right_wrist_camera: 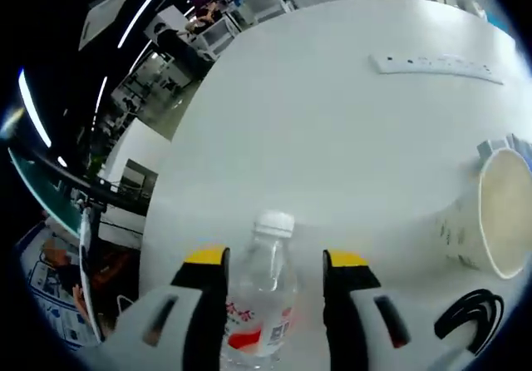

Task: Arrange the tabletop items into an orderly group along one side of the table until the central work area is clear of visible clutter.

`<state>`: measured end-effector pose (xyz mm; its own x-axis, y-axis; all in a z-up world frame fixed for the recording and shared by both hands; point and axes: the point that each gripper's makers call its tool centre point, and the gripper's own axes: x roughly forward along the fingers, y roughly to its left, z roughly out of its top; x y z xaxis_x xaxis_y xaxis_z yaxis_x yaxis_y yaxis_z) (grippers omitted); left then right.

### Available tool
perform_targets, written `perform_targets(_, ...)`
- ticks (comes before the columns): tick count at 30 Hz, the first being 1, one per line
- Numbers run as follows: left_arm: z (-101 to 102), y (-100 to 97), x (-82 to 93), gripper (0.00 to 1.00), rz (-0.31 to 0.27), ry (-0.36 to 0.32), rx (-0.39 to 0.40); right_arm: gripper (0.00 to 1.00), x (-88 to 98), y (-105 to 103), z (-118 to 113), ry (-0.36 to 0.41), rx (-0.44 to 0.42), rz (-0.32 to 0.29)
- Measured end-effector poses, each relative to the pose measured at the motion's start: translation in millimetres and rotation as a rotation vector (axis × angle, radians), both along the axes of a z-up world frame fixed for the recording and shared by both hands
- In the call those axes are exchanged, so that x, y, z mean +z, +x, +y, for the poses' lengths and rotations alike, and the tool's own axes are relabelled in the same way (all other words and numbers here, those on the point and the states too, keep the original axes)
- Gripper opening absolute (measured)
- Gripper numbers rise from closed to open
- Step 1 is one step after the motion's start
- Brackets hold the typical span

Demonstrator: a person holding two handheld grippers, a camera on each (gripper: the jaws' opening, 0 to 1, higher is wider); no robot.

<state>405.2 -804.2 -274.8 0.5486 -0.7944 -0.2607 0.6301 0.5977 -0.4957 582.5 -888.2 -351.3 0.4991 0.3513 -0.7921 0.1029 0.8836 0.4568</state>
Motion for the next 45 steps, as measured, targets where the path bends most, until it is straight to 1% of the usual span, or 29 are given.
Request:
perform_targets(1,0,0.1,-0.2,0.76,0.000,0.000,-0.001,0.43,-1.0,1,2,0.014,-0.012,0.006)
perform_targets(3,1,0.3,-0.3,0.76,0.000,-0.003,-0.002,0.43,-3.0,4,2,0.009,-0.014,0.004)
perform_targets(6,1,0.4,-1.7,0.76,-0.001,-0.004,-0.003,0.42,-8.3,7,3,0.017,-0.035,0.022)
perform_targets(7,2,0.6,-2.3,0.76,0.000,-0.006,-0.002,0.41,-7.6,8,2,0.019,-0.049,0.026)
perform_targets(11,4,0.9,-5.9,0.75,0.006,-0.010,0.007,0.36,-7.2,12,0,0.015,-0.046,0.026)
perform_targets(14,5,1.3,-7.8,0.74,0.011,-0.014,0.014,0.32,-7.7,12,3,0.035,-0.057,0.034)
perform_targets(16,6,2.1,-8.7,0.74,0.013,-0.015,0.018,0.31,-7.6,12,4,0.036,-0.057,0.032)
perform_targets(17,5,2.5,-8.6,0.74,0.013,-0.015,0.019,0.29,-8.8,14,5,0.043,-0.064,0.036)
perform_targets(18,5,2.9,-8.9,0.74,0.013,-0.015,0.019,0.25,-8.4,16,6,0.052,-0.061,0.031)
perform_targets(22,3,5.2,-10.5,0.74,0.015,-0.013,0.019,0.24,-9.0,18,7,0.054,-0.074,0.028)
perform_targets(28,2,7.3,-10.6,0.74,0.011,-0.012,0.015,0.21,-9.8,21,8,0.057,-0.079,0.008)
perform_targets(31,3,6.4,-11.5,0.74,0.011,-0.011,0.016,0.20,-7.8,16,12,0.053,-0.064,-0.005)
perform_targets(38,4,3.2,-15.1,0.73,0.014,-0.005,0.014,0.19,-3.5,13,13,0.051,-0.054,-0.043)
perform_targets(45,2,6.5,-11.5,0.74,0.004,-0.006,0.008,0.18,8.0,8,15,0.064,-0.038,-0.094)
